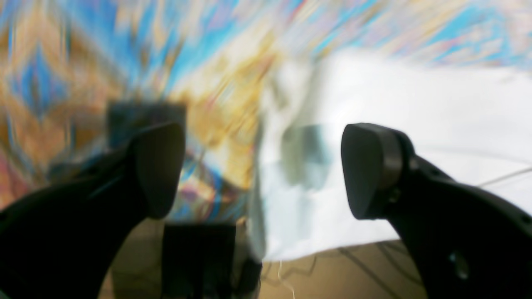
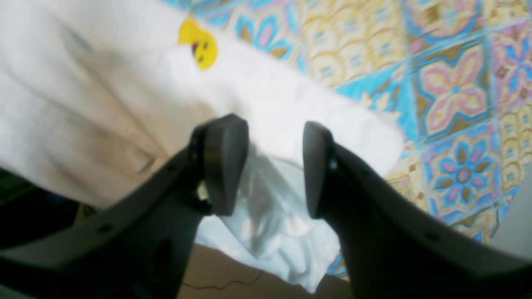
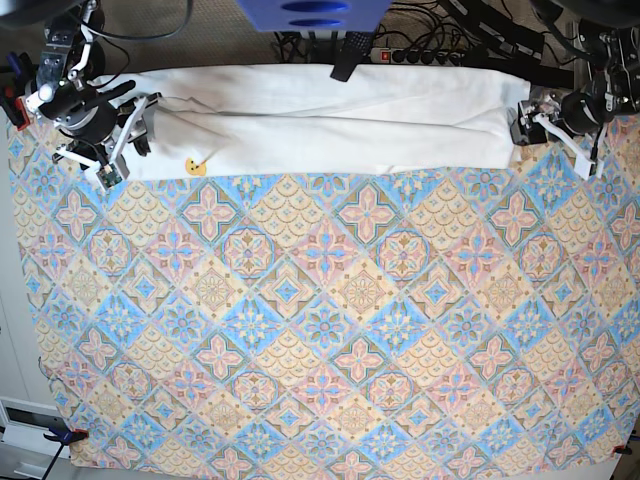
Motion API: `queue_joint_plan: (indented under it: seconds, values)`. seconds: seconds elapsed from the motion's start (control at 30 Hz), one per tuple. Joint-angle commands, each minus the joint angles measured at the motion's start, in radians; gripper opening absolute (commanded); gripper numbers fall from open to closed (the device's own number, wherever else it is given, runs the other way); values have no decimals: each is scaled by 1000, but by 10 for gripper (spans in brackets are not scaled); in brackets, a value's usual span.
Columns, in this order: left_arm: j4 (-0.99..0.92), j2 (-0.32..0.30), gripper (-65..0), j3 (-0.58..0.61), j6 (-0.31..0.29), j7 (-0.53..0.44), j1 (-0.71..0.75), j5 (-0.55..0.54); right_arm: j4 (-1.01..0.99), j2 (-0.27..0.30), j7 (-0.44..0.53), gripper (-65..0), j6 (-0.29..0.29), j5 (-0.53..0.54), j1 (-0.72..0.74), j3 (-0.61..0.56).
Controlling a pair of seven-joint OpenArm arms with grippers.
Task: Fold the T-shirt properly
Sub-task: 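Pull the strip's ends apart with both grippers to straighten it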
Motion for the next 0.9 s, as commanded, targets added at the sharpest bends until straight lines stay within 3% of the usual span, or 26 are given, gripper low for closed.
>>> queue_joint_plan:
  seconds: [0.0, 0.5, 0.6, 0.77, 0.87]
  values:
    - [11, -18, -70, 19, -12, -16, -4, -16, 14, 9, 3, -403, 3, 9, -9, 5]
    - [-119, 2, -80, 219, -11, -76, -44, -16, 14, 9, 3, -403, 3, 12, -9, 5]
    - [-117, 3, -183, 253, -11, -76, -45, -24, 14, 9, 3, -403, 3, 12, -9, 4]
    - [-116, 35, -525, 236, -12, -79, -47, -24, 16, 9, 3, -403, 3, 12, -9, 4]
    - [-114, 38, -514, 220, -42, -79, -49, -26, 16, 9, 3, -403, 3, 12, -9, 4]
